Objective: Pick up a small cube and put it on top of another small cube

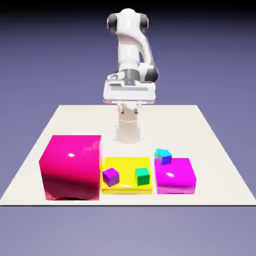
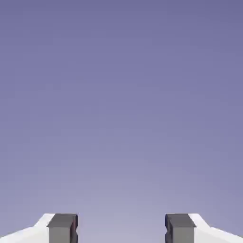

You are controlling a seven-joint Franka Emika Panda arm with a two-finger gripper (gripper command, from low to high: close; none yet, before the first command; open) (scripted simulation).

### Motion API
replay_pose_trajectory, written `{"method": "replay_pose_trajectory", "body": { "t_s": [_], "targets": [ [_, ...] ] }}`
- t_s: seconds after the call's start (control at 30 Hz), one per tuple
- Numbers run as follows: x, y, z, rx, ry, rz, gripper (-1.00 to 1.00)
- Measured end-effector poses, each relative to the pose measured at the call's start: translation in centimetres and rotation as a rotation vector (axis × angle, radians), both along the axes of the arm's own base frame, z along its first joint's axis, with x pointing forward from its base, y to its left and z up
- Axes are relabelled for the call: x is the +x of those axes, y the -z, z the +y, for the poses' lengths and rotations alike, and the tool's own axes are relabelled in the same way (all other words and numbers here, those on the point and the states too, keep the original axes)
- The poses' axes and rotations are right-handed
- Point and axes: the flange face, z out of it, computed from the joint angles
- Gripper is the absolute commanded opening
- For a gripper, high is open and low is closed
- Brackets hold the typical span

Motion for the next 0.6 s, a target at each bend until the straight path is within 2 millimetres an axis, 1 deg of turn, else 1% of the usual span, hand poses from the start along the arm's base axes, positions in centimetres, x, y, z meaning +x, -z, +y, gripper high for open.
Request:
{"method": "replay_pose_trajectory", "body": {
  "t_s": [0.3, 0.6],
  "targets": [
    [-0.1, 3.5, 3.4, -0.259, -0.419, 0.095, 0.00],
    [-0.9, 7.1, 6.9, -0.502, -0.867, 0.154, 0.00]
  ]
}}
